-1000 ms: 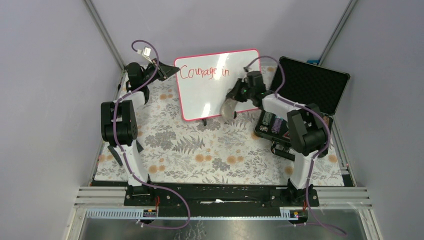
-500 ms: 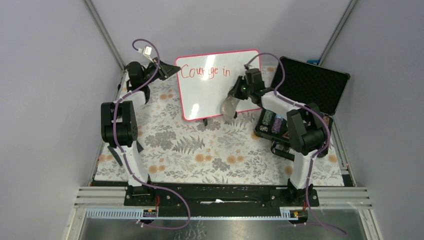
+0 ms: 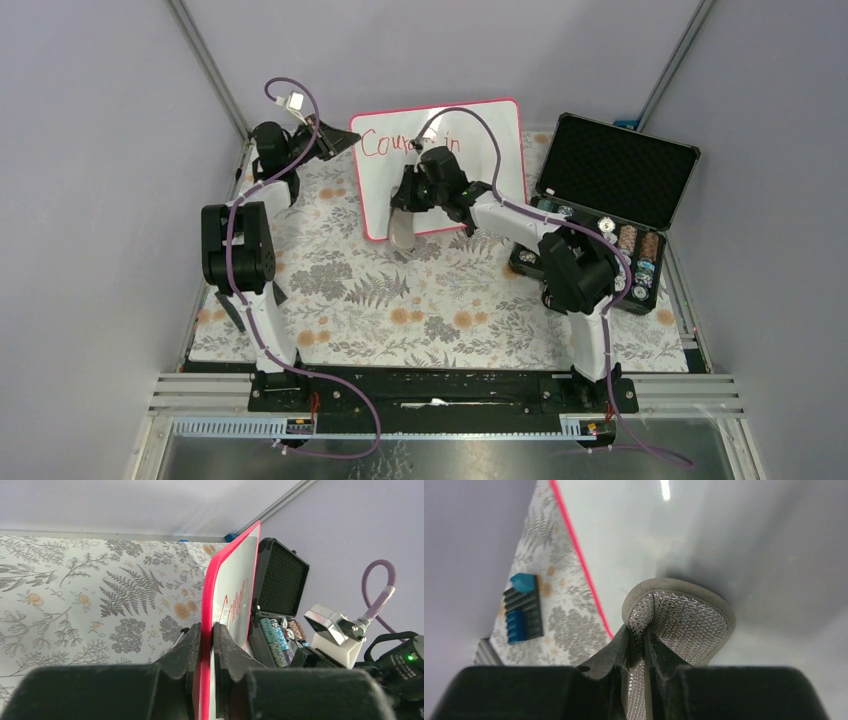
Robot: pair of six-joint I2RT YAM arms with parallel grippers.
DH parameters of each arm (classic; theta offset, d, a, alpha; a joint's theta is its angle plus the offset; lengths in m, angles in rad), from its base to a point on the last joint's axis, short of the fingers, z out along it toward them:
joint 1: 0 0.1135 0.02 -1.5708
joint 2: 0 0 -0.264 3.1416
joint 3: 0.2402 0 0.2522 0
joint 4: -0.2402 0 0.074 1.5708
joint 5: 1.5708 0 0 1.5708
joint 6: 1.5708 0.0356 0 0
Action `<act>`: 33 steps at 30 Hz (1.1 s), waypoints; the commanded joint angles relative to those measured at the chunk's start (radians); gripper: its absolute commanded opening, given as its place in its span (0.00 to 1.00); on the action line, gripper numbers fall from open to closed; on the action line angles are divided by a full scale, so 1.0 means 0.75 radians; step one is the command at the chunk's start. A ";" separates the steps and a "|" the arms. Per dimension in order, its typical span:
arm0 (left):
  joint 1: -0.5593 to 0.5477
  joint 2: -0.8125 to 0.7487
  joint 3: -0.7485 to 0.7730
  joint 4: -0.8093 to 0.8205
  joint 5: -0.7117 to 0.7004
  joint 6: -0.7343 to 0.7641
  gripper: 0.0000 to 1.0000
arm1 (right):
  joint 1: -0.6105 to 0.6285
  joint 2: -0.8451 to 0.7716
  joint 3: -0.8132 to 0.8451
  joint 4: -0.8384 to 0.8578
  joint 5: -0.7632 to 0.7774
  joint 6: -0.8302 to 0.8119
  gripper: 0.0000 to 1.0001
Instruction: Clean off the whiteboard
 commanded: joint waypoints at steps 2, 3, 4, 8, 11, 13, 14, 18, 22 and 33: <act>-0.032 -0.015 0.069 -0.337 -0.082 0.179 0.02 | -0.061 -0.106 0.051 -0.092 0.179 -0.131 0.00; -0.031 -0.012 0.073 -0.347 -0.079 0.185 0.04 | -0.074 -0.120 0.057 -0.135 0.185 -0.143 0.00; -0.032 -0.011 0.074 -0.347 -0.073 0.185 0.06 | -0.096 -0.132 0.063 -0.150 0.187 -0.154 0.00; -0.019 0.010 0.116 -0.410 -0.091 0.153 0.21 | -0.168 -0.163 0.092 -0.180 0.219 -0.218 0.00; 0.014 0.005 0.168 -0.507 -0.090 0.179 0.32 | -0.230 -0.154 0.147 -0.205 0.233 -0.237 0.00; 0.019 -0.035 0.171 -0.569 -0.127 0.247 0.40 | -0.266 -0.145 0.180 -0.211 0.211 -0.246 0.00; 0.018 -0.051 0.176 -0.591 -0.133 0.268 0.43 | -0.277 -0.141 0.190 -0.217 0.209 -0.252 0.00; 0.021 -0.086 0.155 -0.556 -0.118 0.224 0.52 | -0.295 -0.141 0.221 -0.257 0.196 -0.293 0.00; 0.041 -0.097 0.091 -0.323 -0.072 0.031 0.54 | -0.322 -0.165 0.200 -0.260 0.204 -0.326 0.00; 0.074 -0.009 0.094 0.102 -0.040 -0.247 0.60 | -0.389 -0.108 0.384 -0.368 0.245 -0.390 0.00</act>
